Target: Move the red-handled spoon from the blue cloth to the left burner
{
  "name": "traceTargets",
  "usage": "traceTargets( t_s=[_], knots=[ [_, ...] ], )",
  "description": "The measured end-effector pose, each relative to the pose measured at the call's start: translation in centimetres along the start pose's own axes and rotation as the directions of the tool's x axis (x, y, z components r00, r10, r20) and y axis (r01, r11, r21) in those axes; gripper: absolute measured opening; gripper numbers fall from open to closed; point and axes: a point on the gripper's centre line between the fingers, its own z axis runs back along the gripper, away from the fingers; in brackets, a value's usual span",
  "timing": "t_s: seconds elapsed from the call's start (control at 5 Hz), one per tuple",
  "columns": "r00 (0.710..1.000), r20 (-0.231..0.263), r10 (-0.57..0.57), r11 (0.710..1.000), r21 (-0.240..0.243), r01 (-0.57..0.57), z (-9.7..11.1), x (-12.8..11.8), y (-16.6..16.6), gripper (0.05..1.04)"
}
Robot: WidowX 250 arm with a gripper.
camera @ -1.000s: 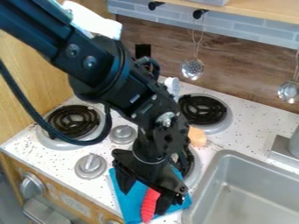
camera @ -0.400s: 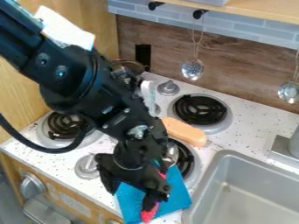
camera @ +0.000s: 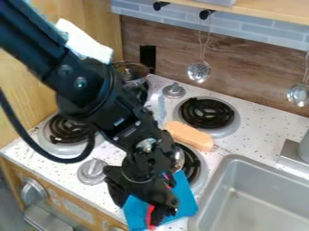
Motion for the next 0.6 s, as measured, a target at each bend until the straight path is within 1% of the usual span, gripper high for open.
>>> traceTargets(
  t_s=[0.2,0.4,0.6],
  knots=[
    [1.000,-0.009,-0.004,1.000,0.002,0.004,-0.94,0.43,-0.39,1.001],
    [1.000,-0.015,-0.004,1.000,0.002,0.004,-1.27,0.75,-0.61,1.001],
    [1.000,-0.012,0.004,1.000,-0.009,-0.004,-1.11,1.39,-1.06,1.001]
  ],
)
